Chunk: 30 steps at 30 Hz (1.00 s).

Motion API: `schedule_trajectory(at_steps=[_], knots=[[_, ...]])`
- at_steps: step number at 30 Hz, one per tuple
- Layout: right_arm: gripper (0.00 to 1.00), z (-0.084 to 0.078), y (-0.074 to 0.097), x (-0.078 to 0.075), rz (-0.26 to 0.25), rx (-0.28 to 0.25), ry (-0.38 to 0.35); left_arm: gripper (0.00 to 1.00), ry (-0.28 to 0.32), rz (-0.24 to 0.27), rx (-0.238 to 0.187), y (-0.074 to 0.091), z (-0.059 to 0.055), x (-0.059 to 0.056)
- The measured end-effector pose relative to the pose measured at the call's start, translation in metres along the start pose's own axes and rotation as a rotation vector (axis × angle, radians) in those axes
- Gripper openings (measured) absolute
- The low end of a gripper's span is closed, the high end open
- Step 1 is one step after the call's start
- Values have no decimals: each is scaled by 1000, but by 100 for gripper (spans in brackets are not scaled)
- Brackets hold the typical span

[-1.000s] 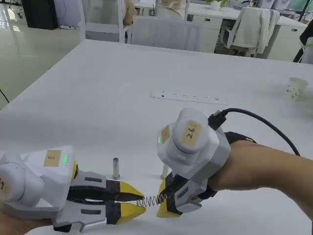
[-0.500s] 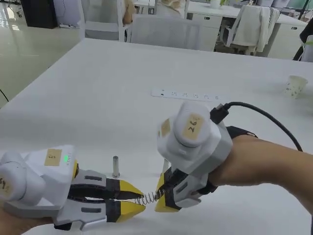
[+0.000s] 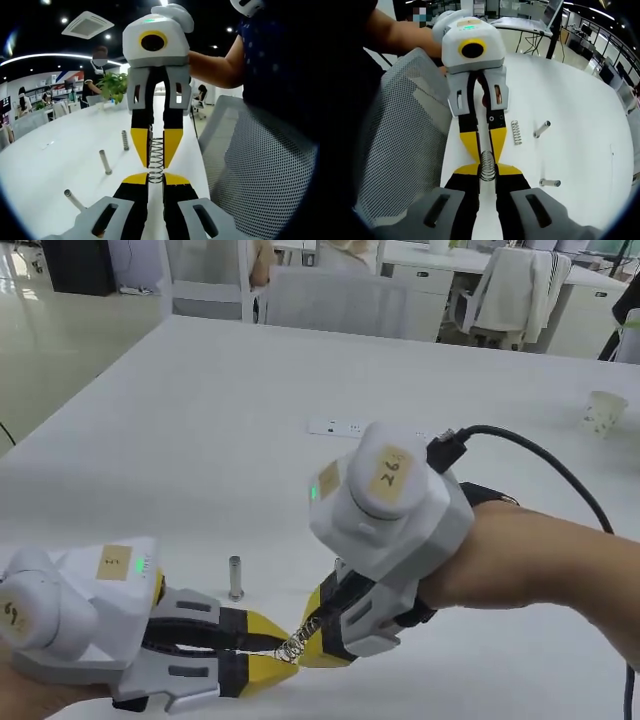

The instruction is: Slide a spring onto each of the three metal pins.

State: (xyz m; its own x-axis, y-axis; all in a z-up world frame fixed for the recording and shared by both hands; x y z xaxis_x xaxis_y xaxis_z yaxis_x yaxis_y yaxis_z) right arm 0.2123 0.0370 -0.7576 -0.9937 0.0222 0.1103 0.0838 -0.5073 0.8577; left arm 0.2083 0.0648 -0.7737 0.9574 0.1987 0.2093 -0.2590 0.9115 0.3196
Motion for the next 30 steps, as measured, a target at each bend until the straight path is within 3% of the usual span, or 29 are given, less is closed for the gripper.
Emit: schedule_trajectory(at_steps=[30], knots=[[8,7,-1,2,-5,40,41,4,4,-7,-4,-3,-2,0]])
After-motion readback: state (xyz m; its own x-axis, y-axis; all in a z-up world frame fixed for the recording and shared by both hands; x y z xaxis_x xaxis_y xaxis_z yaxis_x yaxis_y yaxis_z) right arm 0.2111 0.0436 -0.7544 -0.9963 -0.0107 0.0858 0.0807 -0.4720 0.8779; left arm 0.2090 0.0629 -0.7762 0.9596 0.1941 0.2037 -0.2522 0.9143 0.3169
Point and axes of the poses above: the centre of the closed fingertips' face, and the gripper's own axes: y roughly backward along the fingers, x roughly to its left, z roughly out of its top, the point moved 3 cm from there along y, roughly backward along the fingers, and after that the axes turned 11 degrees about -y, right-handed, at the moved point
